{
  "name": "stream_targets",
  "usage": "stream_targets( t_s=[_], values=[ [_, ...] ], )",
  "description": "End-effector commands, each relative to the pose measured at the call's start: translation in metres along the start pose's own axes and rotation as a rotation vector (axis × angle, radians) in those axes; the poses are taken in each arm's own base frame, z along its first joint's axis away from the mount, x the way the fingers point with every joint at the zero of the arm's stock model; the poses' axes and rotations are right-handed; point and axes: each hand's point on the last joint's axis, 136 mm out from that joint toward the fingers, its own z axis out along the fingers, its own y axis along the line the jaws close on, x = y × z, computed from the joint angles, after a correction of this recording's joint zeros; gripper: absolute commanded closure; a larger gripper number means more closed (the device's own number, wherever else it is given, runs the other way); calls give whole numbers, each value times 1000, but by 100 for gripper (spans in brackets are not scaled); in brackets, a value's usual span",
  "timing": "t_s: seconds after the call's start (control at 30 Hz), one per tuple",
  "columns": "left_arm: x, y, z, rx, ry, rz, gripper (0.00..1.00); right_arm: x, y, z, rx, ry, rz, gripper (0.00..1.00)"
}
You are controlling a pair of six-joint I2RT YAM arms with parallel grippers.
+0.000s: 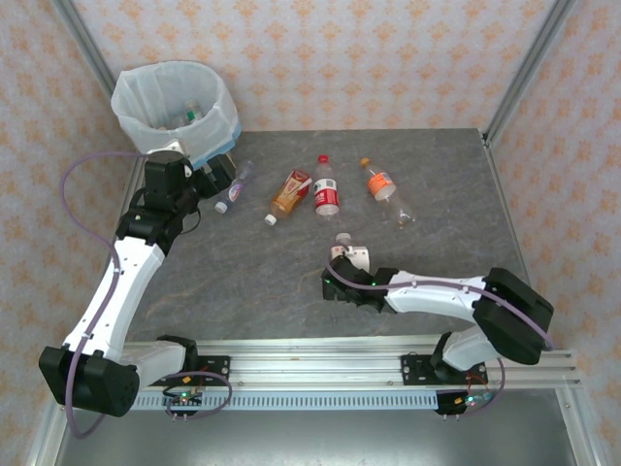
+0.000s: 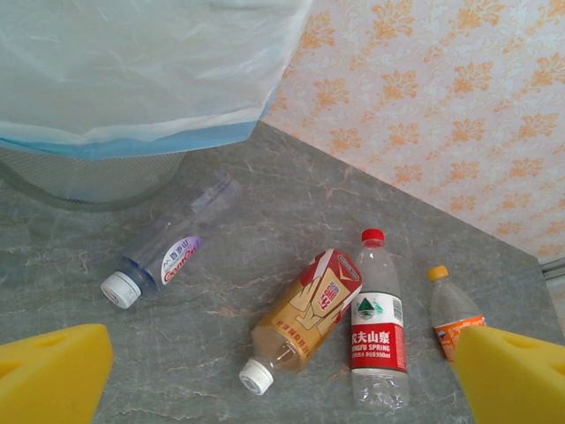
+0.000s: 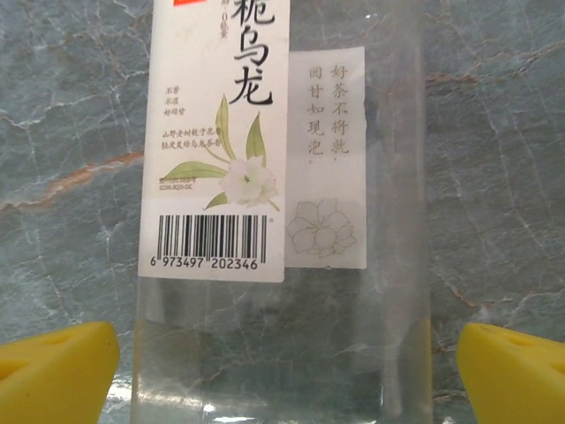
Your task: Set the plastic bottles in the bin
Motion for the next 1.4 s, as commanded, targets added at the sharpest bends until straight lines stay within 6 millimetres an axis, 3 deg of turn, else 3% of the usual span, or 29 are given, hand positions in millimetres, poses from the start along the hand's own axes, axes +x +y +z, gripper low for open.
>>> stream_targets(
  t_s=[0.0, 0.37, 0.67, 1.07, 1.23, 1.37],
  values=[
    [2, 5, -1, -28, -5, 41, 0, -3, -7, -1, 66, -11, 8, 3],
    [11, 7, 4, -22, 25, 77, 0, 8, -23, 12, 176, 20, -9, 13],
    [15, 1, 6, 2, 63, 76, 0, 5, -16, 11, 96, -15, -9, 29],
    [23, -14, 8, 97, 102, 81, 0, -8, -3, -4, -38, -98, -34, 42],
    [26, -21, 9, 139, 109, 76, 0, -19, 5, -13, -91, -151, -51, 54],
    [28, -25, 8, 166, 118, 71, 0, -30, 12, -20, -141, -210, -33, 71]
  ],
)
